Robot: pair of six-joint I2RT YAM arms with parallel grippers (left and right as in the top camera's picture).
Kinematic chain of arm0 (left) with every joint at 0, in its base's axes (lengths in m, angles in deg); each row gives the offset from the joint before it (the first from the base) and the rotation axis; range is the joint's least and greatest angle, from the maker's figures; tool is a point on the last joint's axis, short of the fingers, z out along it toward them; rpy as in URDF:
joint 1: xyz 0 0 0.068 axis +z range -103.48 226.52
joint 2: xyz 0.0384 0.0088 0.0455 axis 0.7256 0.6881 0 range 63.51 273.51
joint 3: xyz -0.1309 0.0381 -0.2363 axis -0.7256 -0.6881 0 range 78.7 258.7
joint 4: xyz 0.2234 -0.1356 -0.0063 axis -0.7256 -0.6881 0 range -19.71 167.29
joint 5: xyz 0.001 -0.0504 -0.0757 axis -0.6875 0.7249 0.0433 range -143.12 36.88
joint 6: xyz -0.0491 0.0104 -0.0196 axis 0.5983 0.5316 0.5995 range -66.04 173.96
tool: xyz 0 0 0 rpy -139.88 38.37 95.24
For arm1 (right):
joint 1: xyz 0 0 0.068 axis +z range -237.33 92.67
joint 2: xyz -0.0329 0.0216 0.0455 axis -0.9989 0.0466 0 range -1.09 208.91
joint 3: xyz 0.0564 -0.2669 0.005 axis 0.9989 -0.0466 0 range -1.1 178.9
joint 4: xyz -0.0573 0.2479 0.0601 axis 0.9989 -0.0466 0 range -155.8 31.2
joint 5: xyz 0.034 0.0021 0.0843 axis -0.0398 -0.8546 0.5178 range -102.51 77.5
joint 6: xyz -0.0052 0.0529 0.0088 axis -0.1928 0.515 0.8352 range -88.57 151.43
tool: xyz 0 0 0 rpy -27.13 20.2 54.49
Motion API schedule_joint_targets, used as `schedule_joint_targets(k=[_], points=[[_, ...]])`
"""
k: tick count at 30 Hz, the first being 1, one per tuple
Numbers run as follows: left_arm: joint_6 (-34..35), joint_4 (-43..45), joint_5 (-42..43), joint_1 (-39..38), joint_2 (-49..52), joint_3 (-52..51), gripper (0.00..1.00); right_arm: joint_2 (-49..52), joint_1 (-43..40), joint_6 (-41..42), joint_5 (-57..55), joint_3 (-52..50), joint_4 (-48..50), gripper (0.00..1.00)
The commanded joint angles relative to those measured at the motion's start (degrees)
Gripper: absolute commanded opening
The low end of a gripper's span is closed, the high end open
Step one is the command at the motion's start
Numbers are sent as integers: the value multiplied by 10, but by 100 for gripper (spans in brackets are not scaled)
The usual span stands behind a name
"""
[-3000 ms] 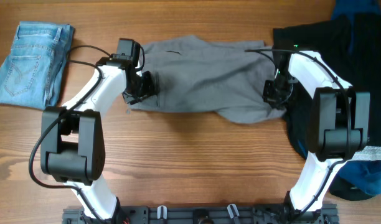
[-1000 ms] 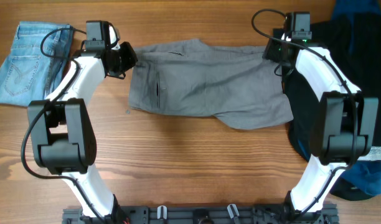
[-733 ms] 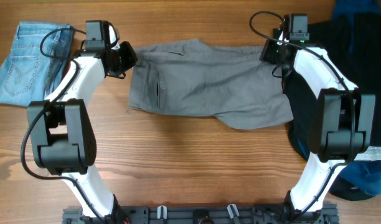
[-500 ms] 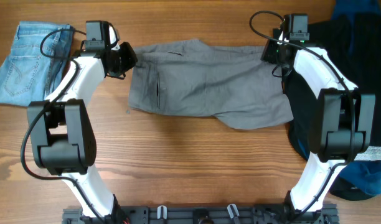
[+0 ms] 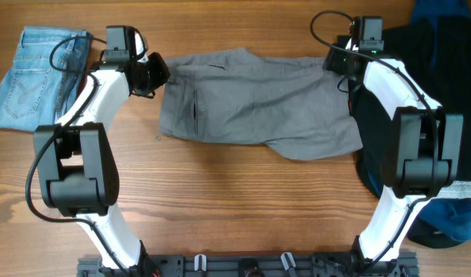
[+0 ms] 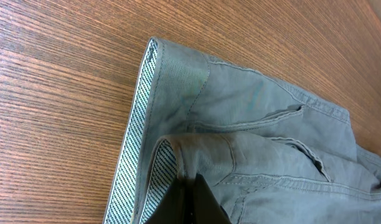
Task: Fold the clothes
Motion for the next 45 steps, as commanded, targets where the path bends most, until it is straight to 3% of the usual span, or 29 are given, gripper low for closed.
schedule_joint_targets(k=[1, 5, 6, 8, 10, 18, 23, 33, 35, 37, 38, 39, 40, 41, 42, 45], points=[[3, -5, 5, 5, -20, 9, 4, 16, -3, 0, -23, -2, 22, 66], [3, -13, 4, 5, -20, 9, 4, 37, -3, 0, -25, -2, 17, 63], [3, -13, 4, 5, -20, 9, 4, 38, -3, 0, -22, -2, 16, 52], [3, -9, 4, 5, -20, 9, 4, 37, -3, 0, -20, -1, 16, 17], [3, -6, 4, 5, -21, 9, 4, 29, -3, -1, -21, -1, 10, 4], [3, -10, 5, 23, -92, 9, 4, -102, -3, -24, -29, -1, -47, 4], [3, 3, -7, 29, -152, 9, 4, -199, -3, -14, -26, -1, -28, 4], [3, 37, -69, 28, -105, 9, 5, -158, -1, -10, 11, -2, 33, 4], [3, 49, -69, 28, -92, 9, 11, -141, 0, -8, 23, -2, 51, 4], [3, 55, -69, 27, -78, 9, 17, -123, 2, 0, 25, -2, 54, 7], [3, 54, -69, 27, -71, 9, 27, -116, 2, 0, 26, -2, 48, 9], [3, 50, -68, 27, -66, 9, 45, -110, 2, 0, 28, -2, 39, 18], [3, 43, -66, 27, -62, 9, 54, -109, 1, 0, 32, -2, 26, 33], [3, 36, -66, 27, -59, 9, 65, -108, 1, 0, 31, -2, 14, 55], [1, 20, -67, 27, -57, 8, 73, -108, 1, -1, 31, -2, -7, 65], [-10, -23, -67, 29, -56, 8, 75, -112, 1, -2, 31, -2, -60, 72]])
